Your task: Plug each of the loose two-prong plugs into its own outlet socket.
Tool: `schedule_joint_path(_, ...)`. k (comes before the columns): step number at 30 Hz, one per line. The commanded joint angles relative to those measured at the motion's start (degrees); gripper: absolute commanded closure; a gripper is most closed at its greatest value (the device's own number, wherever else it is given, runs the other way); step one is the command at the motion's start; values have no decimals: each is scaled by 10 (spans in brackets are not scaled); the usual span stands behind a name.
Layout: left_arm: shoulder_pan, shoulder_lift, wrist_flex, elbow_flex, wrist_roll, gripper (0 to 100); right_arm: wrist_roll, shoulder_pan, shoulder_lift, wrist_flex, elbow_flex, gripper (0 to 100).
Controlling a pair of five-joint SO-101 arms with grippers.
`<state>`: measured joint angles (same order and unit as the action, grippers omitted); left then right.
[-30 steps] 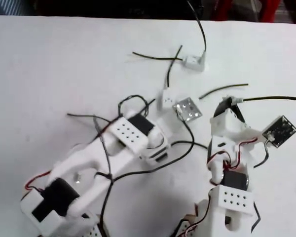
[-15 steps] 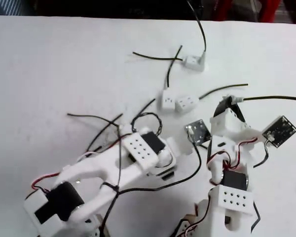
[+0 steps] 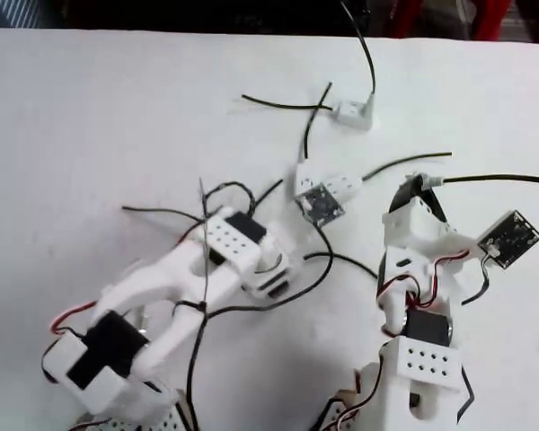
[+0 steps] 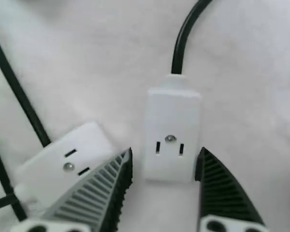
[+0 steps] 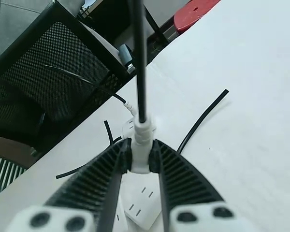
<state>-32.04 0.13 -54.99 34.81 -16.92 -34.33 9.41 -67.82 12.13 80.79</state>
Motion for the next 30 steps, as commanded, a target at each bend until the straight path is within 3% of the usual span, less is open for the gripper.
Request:
schedule_joint_path(1,5,-18,-47,-69,-3,785,-2,2,-16,-11,-8,981)
schedule_joint_path(8,-48,-73,-91,-85,-2,784,-2,2,-16,-11,-8,981)
schedule_joint_path(16,-6,31,-11,-47,-5,782,-2,1,-16,-11,-8,981)
schedule_joint_path(23,-12,107,-74,-130,-6,817,-1,-9,-15,-9,-8,981)
schedule_joint_path(30,-14,54,-127,-171,-2,806,-1,-8,-15,-10,-8,981)
